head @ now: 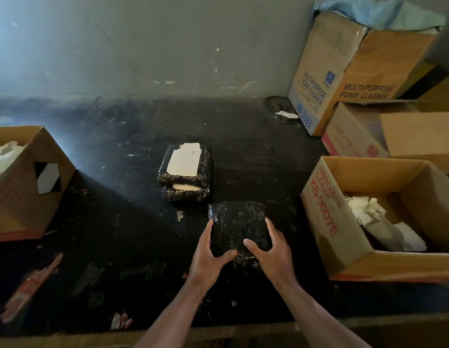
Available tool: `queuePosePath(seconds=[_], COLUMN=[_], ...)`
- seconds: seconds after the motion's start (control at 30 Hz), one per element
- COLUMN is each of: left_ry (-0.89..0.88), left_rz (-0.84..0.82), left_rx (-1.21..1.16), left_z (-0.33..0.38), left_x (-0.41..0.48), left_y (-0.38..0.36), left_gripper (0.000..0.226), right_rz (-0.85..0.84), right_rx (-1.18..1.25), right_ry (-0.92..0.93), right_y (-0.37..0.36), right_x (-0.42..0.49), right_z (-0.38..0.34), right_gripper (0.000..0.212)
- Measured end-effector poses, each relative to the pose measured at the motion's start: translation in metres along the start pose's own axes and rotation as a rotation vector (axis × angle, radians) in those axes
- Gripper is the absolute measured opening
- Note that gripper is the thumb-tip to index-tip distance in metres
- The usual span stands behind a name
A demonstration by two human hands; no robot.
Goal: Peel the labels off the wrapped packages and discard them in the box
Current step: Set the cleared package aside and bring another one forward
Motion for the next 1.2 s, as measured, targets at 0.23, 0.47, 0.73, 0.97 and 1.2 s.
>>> queuePosePath(seconds=[0.23, 0.47, 0.73, 0.97, 1.2], left_ry=[0.026, 0.032, 0.042, 0.022, -0.009], left_rz=[-0.041, -0.127, -0.085, 0.077, 0.170], left_rx=[-0.001, -0.027, -0.008, -0.011, 0.047], left_z=[0.000, -0.001, 0.011, 0.050, 0.091], left_x=[0.004, 0.015, 0.007, 0.004, 0.046], left_y=[0.003, 0.009, 0.019, 0.090, 0.162], left_gripper=[0.112, 0.119, 0.103, 0.084, 0.087], right_rz=[0.022, 0.030, 0.044, 0.123, 0.088], right_rx=[-0.014, -0.022, -0.122, -0.208, -0.225], right_ry=[0.000, -0.036, -0.091, 0.012, 0.141], right_y=[-0.002, -0.002, 0.006, 0.033, 0.015], right_x=[0.003, 0.005, 0.002, 0.020, 0.065], right_z=[0.003, 0.002, -0.012, -0.061, -0.130], right_gripper=[0.099, 0.102, 0.104, 0.080, 0.073])
Point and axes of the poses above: each hand's wrist, its own x-axis towards the middle knuckle, its own y-axis out of the back of the hand, z = x × y, the point moved 2 cm from there along x, towards the middle knuckle, and after that the axes turned 9 degrees about -z, right-handed, at the moved point
